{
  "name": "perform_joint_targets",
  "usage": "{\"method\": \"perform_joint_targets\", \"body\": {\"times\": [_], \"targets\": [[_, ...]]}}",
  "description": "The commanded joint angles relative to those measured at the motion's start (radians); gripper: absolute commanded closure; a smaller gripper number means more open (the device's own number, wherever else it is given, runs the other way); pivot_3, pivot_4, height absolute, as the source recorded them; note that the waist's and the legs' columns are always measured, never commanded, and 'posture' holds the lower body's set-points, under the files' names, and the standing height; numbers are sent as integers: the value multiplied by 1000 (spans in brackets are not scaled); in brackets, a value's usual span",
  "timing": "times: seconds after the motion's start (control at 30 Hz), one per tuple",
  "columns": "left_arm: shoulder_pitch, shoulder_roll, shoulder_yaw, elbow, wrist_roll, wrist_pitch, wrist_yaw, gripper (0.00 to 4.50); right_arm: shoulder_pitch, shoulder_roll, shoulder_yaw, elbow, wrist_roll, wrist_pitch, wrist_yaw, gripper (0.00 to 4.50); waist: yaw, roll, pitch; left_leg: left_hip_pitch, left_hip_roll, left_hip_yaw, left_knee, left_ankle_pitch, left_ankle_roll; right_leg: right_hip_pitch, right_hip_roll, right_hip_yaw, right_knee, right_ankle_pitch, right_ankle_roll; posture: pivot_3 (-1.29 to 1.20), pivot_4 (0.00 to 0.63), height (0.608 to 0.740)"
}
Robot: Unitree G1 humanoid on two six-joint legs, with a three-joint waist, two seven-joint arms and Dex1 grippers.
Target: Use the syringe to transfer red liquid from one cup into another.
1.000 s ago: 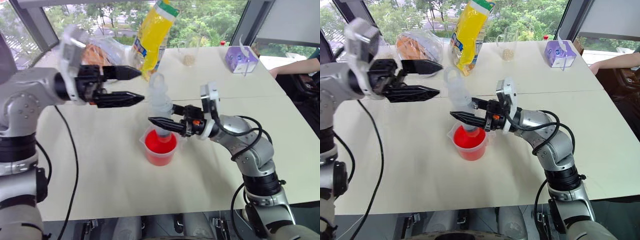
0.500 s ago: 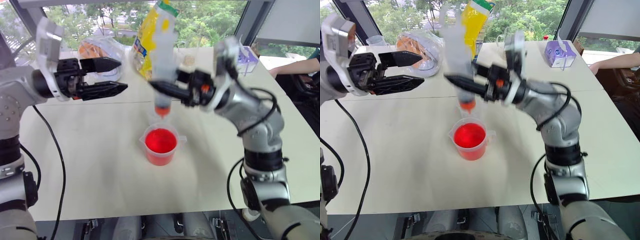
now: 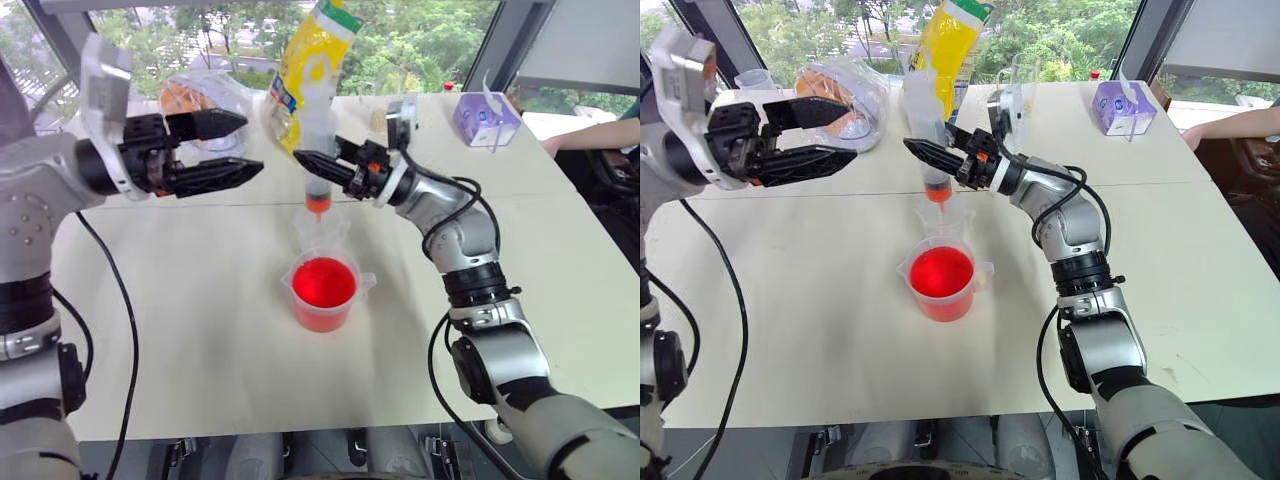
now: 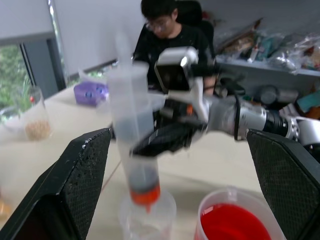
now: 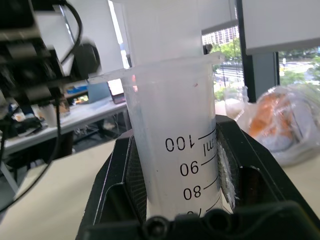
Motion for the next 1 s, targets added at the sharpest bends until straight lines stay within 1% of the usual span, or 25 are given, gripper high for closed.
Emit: {"method": "perform_joint_targets", "body": {"times": [0.03,0.2,0.37,0.53,0.63,0.67,0.7,0.73,0.87,0.9,1.0], "targets": [[-78,-43,-7,41,33,-58,35,90,-6,10,-6,-17,-17,-36,12,3008,-1,0,0,0,0,0,0,0,0,0,0,0,0,0,0,0,150,740],[-156,-126,-54,137,99,-123,44,90,7,20,-6,-25,-33,-41,14,3008,-1,0,0,0,0,0,0,1,-1,0,0,0,0,0,0,0,150,740],[-204,-193,-102,210,144,-159,23,90,11,23,-3,-29,-42,-42,13,3008,-1,0,0,0,0,0,0,1,-1,0,0,0,0,0,0,0,150,740],[-203,-215,-119,218,163,-153,12,90,12,28,-4,-32,-50,-41,12,3008,-4,0,0,0,0,0,0,1,-1,0,0,0,0,0,0,0,150,740],[-193,-216,-126,210,170,-144,5,851,11,32,-4,-33,-53,-41,11,3008,-4,0,0,0,0,0,0,1,-1,0,1,0,0,0,0,0,150,740],[-191,-217,-126,207,170,-141,4,1284,10,34,-4,-32,-54,-41,12,3008,-3,0,0,0,0,0,0,1,-1,0,1,0,0,0,0,0,150,740],[-190,-219,-125,205,170,-139,4,1964,9,35,-5,-32,-55,-40,12,3008,-3,0,0,0,0,0,0,1,-1,0,0,0,0,0,0,0,150,740],[-189,-220,-125,204,169,-137,4,2235,8,36,-5,-30,-57,-41,13,3008,-3,0,0,0,0,0,0,1,-1,0,0,0,0,0,0,0,150,740],[-189,-223,-127,197,170,-128,4,4286,7,38,-6,-29,-59,-41,16,3008,-2,0,0,0,0,0,0,1,-1,0,0,0,0,0,0,0,150,740],[-189,-223,-129,196,172,-125,2,4450,7,38,-6,-29,-60,-41,17,3008,-2,0,0,0,0,0,0,1,-1,0,0,0,0,0,0,0,150,740],[-188,-225,-136,198,182,-127,0,4450,5,38,-6,-31,-59,-39,18,3008,-2,0,0,0,0,0,0,1,-1,0,0,0,0,0,0,0,150,740]]}}
